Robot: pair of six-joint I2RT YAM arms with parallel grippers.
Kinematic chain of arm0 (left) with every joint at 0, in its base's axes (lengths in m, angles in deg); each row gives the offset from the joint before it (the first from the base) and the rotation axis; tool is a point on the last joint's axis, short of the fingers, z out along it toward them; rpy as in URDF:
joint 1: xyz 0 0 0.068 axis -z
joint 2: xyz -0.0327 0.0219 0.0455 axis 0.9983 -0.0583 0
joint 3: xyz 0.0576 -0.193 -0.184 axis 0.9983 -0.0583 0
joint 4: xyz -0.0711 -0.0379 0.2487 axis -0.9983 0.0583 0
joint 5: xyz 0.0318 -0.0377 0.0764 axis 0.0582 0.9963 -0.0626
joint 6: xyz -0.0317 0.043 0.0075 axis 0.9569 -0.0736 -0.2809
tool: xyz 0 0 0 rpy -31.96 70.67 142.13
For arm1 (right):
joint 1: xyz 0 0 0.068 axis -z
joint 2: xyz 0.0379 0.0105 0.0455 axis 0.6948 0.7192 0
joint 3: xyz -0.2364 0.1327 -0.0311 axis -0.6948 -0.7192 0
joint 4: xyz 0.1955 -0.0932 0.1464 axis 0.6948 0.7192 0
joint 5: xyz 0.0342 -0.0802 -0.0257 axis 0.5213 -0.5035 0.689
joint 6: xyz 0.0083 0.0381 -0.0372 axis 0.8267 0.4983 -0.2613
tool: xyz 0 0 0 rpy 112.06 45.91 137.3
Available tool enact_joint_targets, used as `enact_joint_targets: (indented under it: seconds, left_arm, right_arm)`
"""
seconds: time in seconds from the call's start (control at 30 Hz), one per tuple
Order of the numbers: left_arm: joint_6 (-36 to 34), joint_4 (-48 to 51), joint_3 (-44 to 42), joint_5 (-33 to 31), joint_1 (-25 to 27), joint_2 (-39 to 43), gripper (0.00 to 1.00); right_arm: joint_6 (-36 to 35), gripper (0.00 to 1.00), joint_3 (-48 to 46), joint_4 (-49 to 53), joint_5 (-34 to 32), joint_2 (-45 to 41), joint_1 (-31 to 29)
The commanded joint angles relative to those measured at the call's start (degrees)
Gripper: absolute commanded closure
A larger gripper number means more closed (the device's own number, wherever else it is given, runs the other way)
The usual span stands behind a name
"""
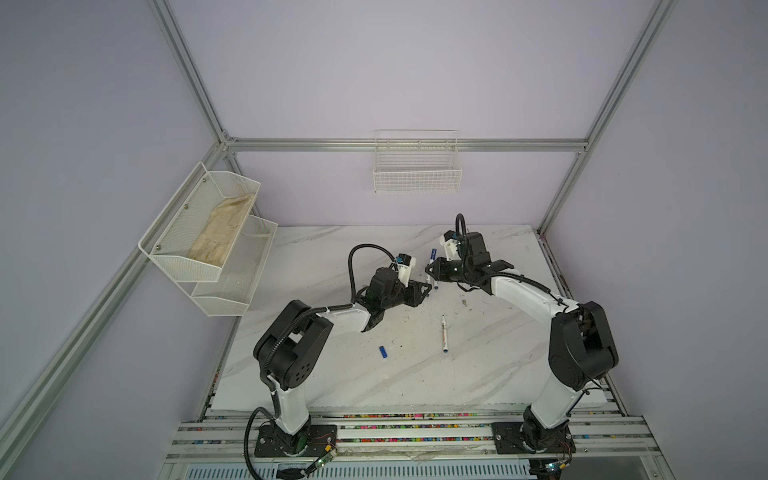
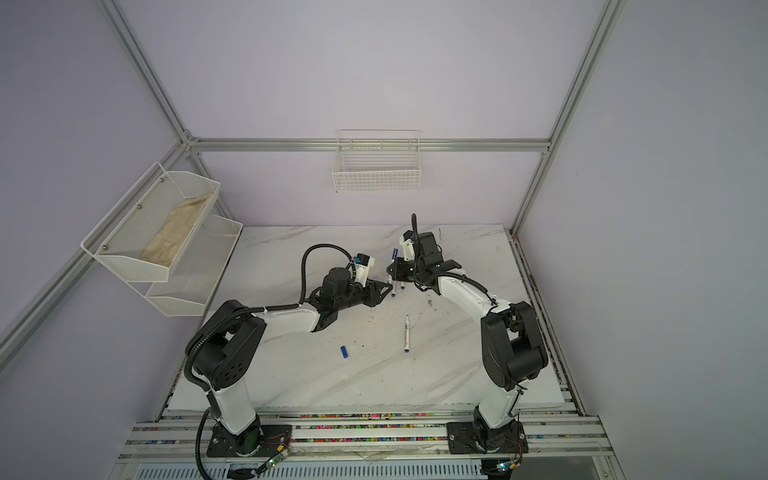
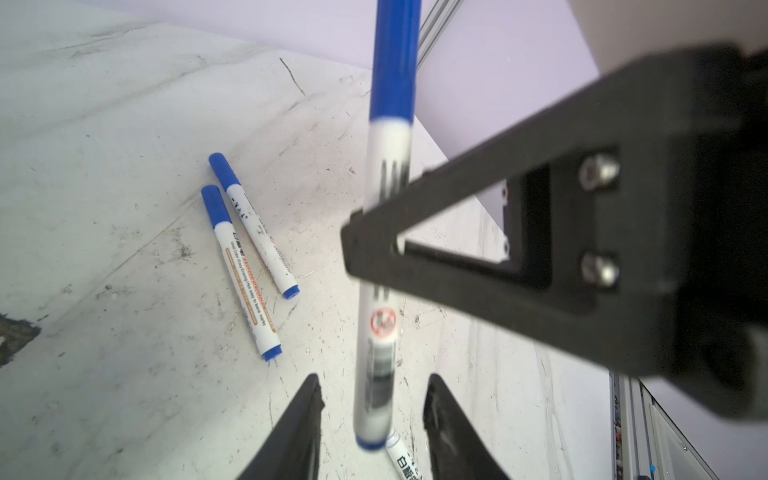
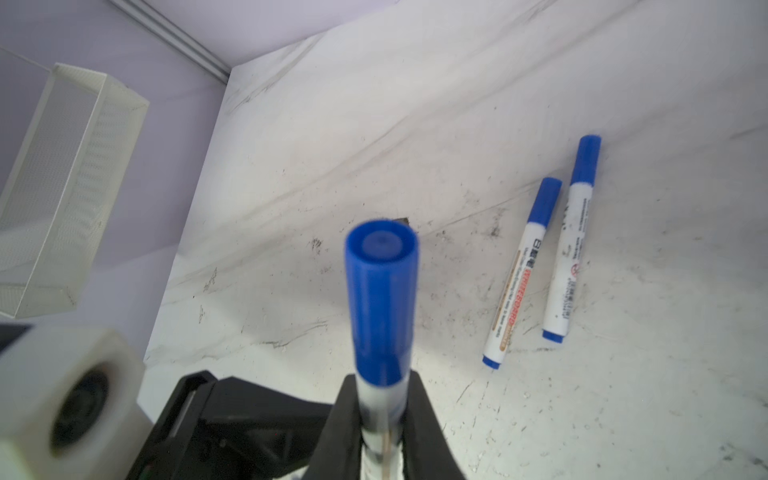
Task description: Insert the pens into the pen caps
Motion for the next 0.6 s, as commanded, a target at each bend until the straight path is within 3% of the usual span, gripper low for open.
enact_joint_targets:
  seconds: [0.0, 0.13, 0.37, 0.57]
  left_arm:
    - [0.75, -5.18, -3.64, 0.93, -0.63, 3.96, 0.58]
    - [1.90, -4.46, -6.03, -3.01, -1.77, 5.25, 0.58]
    - [0.14, 6.72, -6.36, -19.10, -2.17, 7.58, 0.57]
    - [0.79, 9.81, -6.86, -22.91, -2.16, 8.16, 0.57]
  right_arm:
    - [0.99, 0.94, 3.18, 3.00, -5.70, 3.10, 1.62]
    - [-1.22, 0.94, 8.55, 8.50, -11.23, 8.25, 3.02]
    - [-3.54, 0.93, 15.45, 13.36, -18.57, 17.65, 4.01]
    - [-4.51, 0.93, 16.15, 11.90, -18.95, 21.07, 4.00]
